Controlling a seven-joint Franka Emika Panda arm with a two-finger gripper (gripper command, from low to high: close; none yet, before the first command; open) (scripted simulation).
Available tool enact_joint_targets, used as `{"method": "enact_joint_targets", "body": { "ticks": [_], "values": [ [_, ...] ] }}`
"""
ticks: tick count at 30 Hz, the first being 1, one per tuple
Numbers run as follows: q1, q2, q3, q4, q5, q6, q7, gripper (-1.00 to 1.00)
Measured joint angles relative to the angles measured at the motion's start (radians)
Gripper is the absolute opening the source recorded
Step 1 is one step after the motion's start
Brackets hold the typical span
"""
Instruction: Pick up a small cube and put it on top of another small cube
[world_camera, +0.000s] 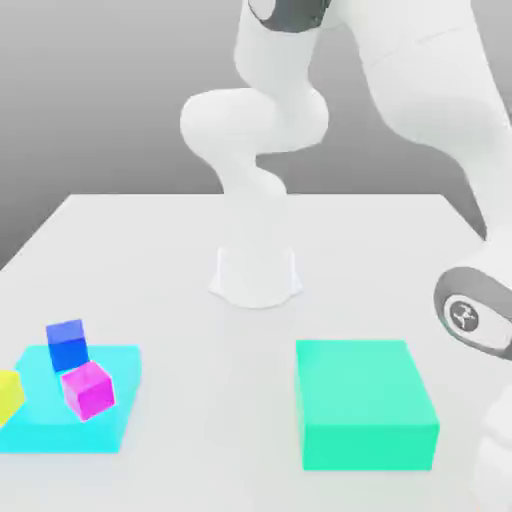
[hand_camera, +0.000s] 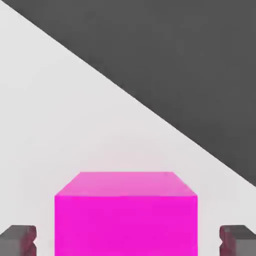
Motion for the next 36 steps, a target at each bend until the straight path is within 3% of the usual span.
{"method": "enact_joint_targets", "body": {
  "ticks": [4,8,21,28,32,33,36],
  "values": [
    [0.002,0.004,-0.001,0.001,0.000,0.003,0.000,-1.00],
    [-0.031,-0.116,0.032,-0.031,0.049,-0.085,-0.028,-1.00],
    [-0.316,-0.467,-0.263,-0.309,0.197,-0.142,0.265,-1.00],
    [-0.624,-0.694,-0.406,-0.488,0.223,-0.181,0.525,-1.00],
    [-0.634,-0.611,-0.419,-0.527,0.260,-0.058,0.534,-1.00],
    [-0.636,-0.577,-0.416,-0.533,0.274,-0.019,0.526,1.00],
    [-0.634,-0.577,-0.416,-0.533,0.274,-0.019,0.526,1.00]
  ]
}}
